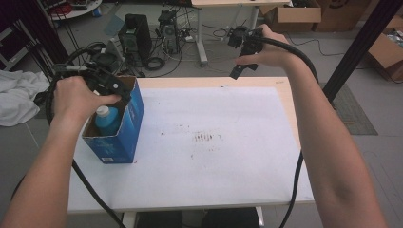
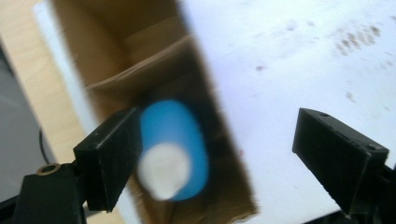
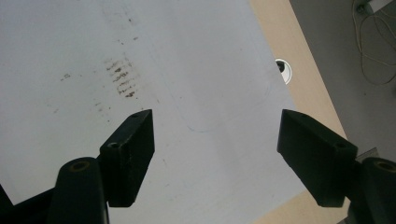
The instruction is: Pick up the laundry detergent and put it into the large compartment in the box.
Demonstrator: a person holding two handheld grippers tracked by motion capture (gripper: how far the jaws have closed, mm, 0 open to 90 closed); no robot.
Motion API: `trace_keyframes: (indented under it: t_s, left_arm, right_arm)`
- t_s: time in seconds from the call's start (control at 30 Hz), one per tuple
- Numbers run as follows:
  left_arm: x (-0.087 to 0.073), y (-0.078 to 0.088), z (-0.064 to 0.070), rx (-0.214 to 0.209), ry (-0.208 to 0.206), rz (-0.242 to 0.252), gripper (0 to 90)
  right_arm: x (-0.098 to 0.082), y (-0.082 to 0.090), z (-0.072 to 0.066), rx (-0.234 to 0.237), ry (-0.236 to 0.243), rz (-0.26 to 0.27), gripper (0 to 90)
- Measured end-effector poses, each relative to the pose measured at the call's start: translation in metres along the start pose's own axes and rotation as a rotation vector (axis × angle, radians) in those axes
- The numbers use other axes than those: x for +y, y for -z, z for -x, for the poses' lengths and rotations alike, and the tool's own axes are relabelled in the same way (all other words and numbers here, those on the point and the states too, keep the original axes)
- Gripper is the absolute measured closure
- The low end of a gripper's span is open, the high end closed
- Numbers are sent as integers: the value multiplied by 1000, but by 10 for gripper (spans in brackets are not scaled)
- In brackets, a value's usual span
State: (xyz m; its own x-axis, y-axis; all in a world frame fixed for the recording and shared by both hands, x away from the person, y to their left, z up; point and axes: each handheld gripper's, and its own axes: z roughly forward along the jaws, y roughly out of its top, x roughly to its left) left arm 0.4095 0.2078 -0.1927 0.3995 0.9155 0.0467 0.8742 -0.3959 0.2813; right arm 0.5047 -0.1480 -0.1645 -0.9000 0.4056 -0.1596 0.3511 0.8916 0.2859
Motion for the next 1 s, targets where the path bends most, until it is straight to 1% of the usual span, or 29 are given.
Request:
trace_keyframes:
  t_s: [0.1,0.13,0.23,0.27,0.33,0.37,0.4,0.43,0.5,0.6,0.7,0.73,0.87,0.9,0.97,1.0]
  left_arm:
    - [4,0,15,-24,-66,10,161]
    - [5,-1,22,-38,-101,14,161]
    - [8,-5,41,-68,-179,8,156]
    - [9,-6,47,-82,-196,7,157]
    - [9,-10,58,-114,-245,10,157]
    - [10,-11,62,-121,-261,6,157]
    - [10,-14,70,-130,-291,6,156]
    - [10,-17,75,-134,-318,0,157]
    - [10,-21,84,-135,-354,-15,156]
    - [11,-32,100,-152,-437,-25,156]
    - [10,-39,111,-163,-493,-40,155]
    - [10,-43,117,-163,-525,-48,155]
    - [8,-52,134,-176,-596,-68,154]
    - [7,-54,137,-177,-604,-72,156]
    - [5,-59,145,-181,-637,-81,154]
    - [4,-61,149,-183,-646,-88,154]
  right_arm:
    - [1,1,0,-1,4,-2,275]
    - [1,1,0,-2,2,-4,275]
    - [1,0,-1,-2,0,-4,275]
    - [1,0,-1,-2,1,-5,275]
    - [1,-1,-1,-2,0,-8,275]
    - [2,-1,-1,-1,0,-8,275]
    - [2,-1,-1,-1,-1,-9,275]
    - [2,-2,-1,0,0,-10,275]
    - [2,-3,-1,-1,-1,-12,275]
    - [3,-4,-3,0,0,-19,275]
    - [1,-5,-3,1,-1,-33,275]
    - [1,-5,-3,2,-2,-35,275]
    - [-1,-5,-1,0,-11,-35,275]
    - [-2,-5,-1,-1,-12,-39,275]
    - [-2,-4,0,-2,-14,-39,275]
    - [-3,-4,0,-1,-17,-34,275]
